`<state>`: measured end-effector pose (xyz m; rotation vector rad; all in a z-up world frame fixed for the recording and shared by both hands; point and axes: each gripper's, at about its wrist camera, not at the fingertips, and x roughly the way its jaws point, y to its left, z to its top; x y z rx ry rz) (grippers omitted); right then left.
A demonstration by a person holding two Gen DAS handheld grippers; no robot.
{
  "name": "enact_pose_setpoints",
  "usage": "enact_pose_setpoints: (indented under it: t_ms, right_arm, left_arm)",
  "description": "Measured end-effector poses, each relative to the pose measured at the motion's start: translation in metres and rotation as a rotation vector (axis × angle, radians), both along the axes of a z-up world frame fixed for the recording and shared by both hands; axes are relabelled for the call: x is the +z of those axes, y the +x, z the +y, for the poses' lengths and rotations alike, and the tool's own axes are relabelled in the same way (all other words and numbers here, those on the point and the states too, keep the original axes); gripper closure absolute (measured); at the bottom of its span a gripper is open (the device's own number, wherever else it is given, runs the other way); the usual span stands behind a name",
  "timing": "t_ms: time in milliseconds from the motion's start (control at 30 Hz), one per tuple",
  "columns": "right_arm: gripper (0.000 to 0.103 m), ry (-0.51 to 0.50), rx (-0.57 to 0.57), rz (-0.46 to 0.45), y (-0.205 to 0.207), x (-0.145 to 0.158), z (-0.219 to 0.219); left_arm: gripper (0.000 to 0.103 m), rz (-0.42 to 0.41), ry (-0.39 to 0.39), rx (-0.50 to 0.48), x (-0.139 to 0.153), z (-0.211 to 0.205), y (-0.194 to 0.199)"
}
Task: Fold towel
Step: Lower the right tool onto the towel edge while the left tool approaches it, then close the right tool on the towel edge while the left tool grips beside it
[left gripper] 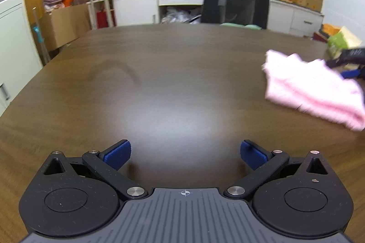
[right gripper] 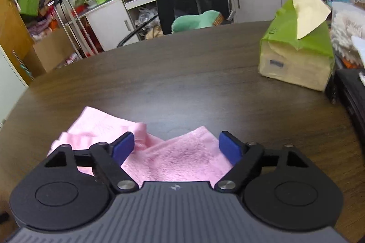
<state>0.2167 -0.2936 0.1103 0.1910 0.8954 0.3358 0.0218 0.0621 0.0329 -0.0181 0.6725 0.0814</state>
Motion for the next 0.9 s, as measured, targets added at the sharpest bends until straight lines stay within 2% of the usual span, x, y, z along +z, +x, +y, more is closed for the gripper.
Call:
enact_pose_setpoints:
  t_ms: [133, 233, 300, 367, 433, 633, 767, 800, 900]
  right_arm:
    - [0.021, -0.04, 0.006, -0.004, -0.004, 0.002, 0.005]
    - [0.027, -0.077, 0.011, -0.008, -0.006, 0.003, 0.009]
    - [0.036, -0.077, 0.015, -0.006, -0.007, 0.005, 0.01]
    - [0.059, -0.059, 0.022, 0.003, -0.007, 0.006, 0.009]
    - [0.061, -0.034, 0.034, 0.014, -0.008, 0.007, 0.006]
    - [0.064, -0.041, 0.052, 0.008, -0.012, 0.004, 0.006]
    - [0.063, -0.032, 0.056, 0.008, -0.014, 0.005, 0.003]
    - [0.063, -0.03, 0.057, 0.009, -0.014, 0.005, 0.003]
    - [0.063, -0.023, 0.059, 0.009, -0.015, 0.005, 0.001]
  left_arm:
    - [0.0, -0.03, -0.051, -0.059, 0.023, -0.026, 0.027]
    - [0.0, 0.024, -0.14, -0.077, 0.03, -0.039, 0.06]
    - [0.0, 0.048, -0.16, -0.085, 0.031, -0.048, 0.08]
    - [0.004, 0.056, -0.155, -0.086, 0.032, -0.057, 0.096]
    - [0.008, 0.077, -0.159, -0.122, 0.032, -0.065, 0.112]
    - [0.016, 0.167, -0.247, -0.124, 0.015, -0.071, 0.147]
    - [0.018, 0.189, -0.24, -0.159, 0.008, -0.076, 0.155]
    - [0.02, 0.196, -0.25, -0.185, 0.005, -0.078, 0.157]
    - [0.024, 0.2, -0.246, -0.18, 0.001, -0.08, 0.161]
